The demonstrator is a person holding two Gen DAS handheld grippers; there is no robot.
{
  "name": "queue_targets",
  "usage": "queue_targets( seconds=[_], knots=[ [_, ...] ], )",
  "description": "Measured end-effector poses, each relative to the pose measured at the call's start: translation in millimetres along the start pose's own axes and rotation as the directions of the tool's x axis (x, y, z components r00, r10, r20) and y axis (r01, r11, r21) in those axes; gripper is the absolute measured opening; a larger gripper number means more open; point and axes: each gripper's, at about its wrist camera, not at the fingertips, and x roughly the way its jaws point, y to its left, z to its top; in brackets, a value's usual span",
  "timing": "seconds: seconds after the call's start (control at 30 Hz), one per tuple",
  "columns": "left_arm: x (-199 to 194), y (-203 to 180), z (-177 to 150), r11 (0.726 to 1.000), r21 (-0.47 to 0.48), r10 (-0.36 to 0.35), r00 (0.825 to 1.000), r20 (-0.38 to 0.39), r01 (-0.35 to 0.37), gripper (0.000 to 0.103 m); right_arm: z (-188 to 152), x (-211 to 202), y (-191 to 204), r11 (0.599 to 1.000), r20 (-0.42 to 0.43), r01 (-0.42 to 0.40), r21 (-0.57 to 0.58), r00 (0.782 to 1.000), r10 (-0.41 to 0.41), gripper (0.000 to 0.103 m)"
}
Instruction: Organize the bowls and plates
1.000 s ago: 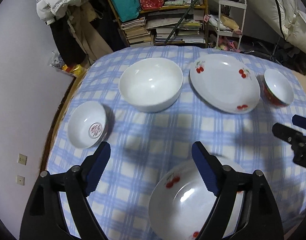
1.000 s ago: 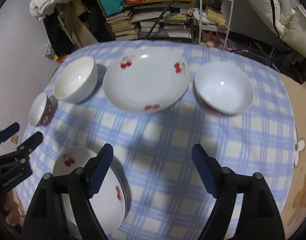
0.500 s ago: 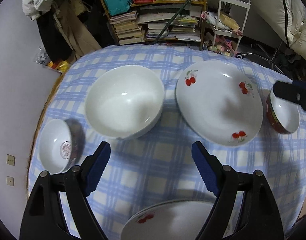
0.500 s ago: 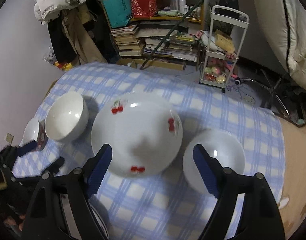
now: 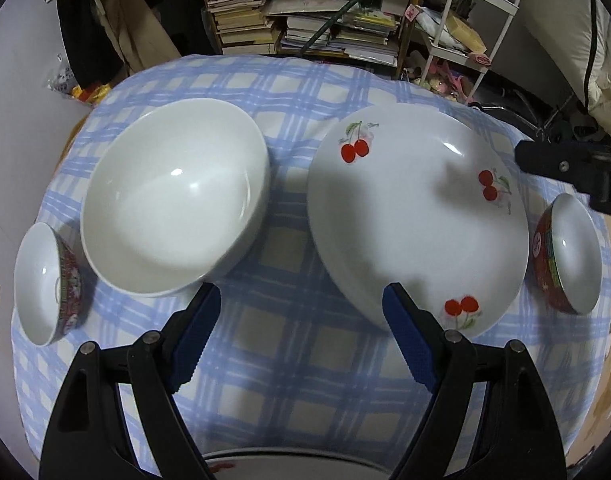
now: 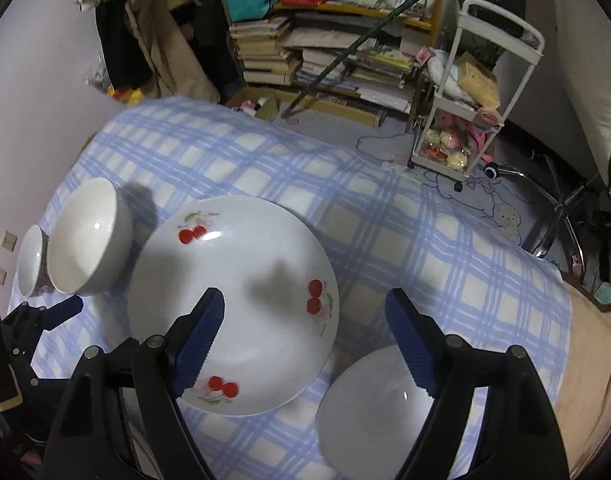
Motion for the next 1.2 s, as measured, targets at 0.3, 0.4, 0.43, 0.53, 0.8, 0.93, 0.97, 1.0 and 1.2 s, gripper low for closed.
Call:
queue_targets(
  seconds=[0.3, 0.4, 0.43, 0.53, 0.8, 0.93, 0.97, 1.0, 1.2],
  knots=[
    [18, 7, 8, 0.991, -0.113, -0.07, 0.997, -0.043, 0.065, 0.081, 13, 44, -13, 1.0, -0.111, 0.012, -0.008, 0.994, -0.012, 0.061],
    [28, 8, 8, 0.985, -0.15, -0.092, 0.994, -0.063, 0.081, 0.065, 17, 53, -18, 1.0, -0.13, -0.002, 0.018, 0.992, 0.005, 0.053],
    [31, 8, 7, 0.984, -0.158, -0.092, 0.993, -0.072, 0.08, 0.061, 17, 56, -19, 1.0, -0.137, -0.007, 0.022, 0.99, 0.01, 0.047],
    [32, 8, 8, 0.984, -0.16, -0.091, 0.995, -0.052, 0.081, 0.045, 20, 68, -18, 1.0, -0.164, -0.014, 0.019, 0.986, 0.017, 0.03],
    [32, 5, 17, 0.976, -0.161, -0.161, 0.985, -0.07, 0.148, 0.015, 19, 74, -15, 1.0, -0.167, -0.002, -0.001, 0.986, 0.002, 0.015],
    [29, 7, 17, 0.979, -0.152, -0.153, 0.984, -0.091, 0.138, 0.015, 17, 68, -16, 1.0, -0.168, -0.018, 0.013, 0.986, 0.02, 0.014],
    [28, 7, 15, 0.98, -0.146, -0.149, 0.984, -0.094, 0.135, 0.015, 15, 66, -15, 1.0, -0.169, -0.019, 0.01, 0.985, 0.02, 0.014],
    [28, 7, 14, 0.98, -0.146, -0.148, 0.984, -0.097, 0.133, 0.016, 13, 64, -14, 1.0, -0.168, -0.017, 0.006, 0.986, 0.018, 0.014],
    [23, 16, 6, 0.974, -0.163, -0.175, 0.977, -0.118, 0.155, 0.016, 2, 47, -7, 0.999, -0.155, -0.041, -0.019, 0.987, 0.038, 0.011]
  ],
)
